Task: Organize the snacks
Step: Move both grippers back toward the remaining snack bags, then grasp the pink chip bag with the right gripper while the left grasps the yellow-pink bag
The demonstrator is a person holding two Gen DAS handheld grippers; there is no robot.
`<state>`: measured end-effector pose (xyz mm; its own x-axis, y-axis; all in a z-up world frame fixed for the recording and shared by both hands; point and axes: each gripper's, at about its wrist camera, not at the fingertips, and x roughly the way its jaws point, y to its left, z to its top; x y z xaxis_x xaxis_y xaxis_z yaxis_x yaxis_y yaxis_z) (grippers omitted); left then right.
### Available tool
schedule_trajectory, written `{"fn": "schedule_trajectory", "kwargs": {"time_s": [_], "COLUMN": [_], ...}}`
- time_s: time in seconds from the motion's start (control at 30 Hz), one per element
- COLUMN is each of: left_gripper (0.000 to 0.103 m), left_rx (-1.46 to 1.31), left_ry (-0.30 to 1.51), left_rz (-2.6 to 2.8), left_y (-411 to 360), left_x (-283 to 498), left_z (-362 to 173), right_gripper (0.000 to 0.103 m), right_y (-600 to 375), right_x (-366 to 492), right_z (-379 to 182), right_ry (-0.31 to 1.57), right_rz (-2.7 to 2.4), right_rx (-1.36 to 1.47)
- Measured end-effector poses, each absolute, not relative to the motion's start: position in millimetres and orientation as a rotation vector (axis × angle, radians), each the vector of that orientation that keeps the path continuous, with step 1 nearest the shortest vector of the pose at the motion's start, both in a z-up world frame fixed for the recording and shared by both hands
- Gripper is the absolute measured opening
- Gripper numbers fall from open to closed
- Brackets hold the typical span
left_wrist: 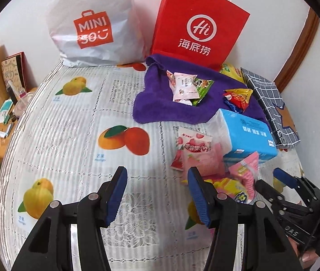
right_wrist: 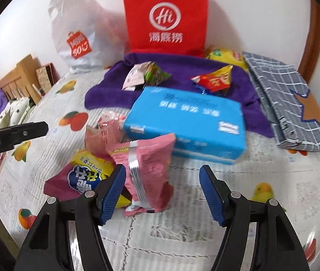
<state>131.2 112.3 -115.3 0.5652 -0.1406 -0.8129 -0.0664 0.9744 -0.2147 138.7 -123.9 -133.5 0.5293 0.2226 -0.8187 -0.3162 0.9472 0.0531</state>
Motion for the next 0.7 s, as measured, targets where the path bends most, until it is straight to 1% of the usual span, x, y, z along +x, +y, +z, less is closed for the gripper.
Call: {"fn": "schedule_trajectory", "kwargs": {"time_s": [0.47,0.5,0.53,0.6,0.7], "left_gripper": [0.053,0.053,0.053,0.053,0.053], "left_rx": [-0.242,-0.243,-0.244,-0.244,-0.247], "left_ry": [0.989,0.992,0.996,1.004,1.018], "left_rz": [-0.049,-0.050,-0.053,-0.059,-0.086], "left_y": [121,119,118,114,106], "left_x": [138,140,142,145,151], "left_z": [-129,-130,-131,-134,-137], "right_gripper": [0.067,0.061,0.050,0.047,0.047], "right_y": [-106,-107,-110,-117,-131], "right_x": [161,161,161,158,153], "right_z": [-179,-182,-186,-187,-182], "right_ry": [1.065,1.068,1.072,1.068,1.046], "right_rz": [0.311,0.310,0.317,0.321,0.307], "right_rx": [-0.182,-0.185,-0.177,-0.156,-0.142]}}
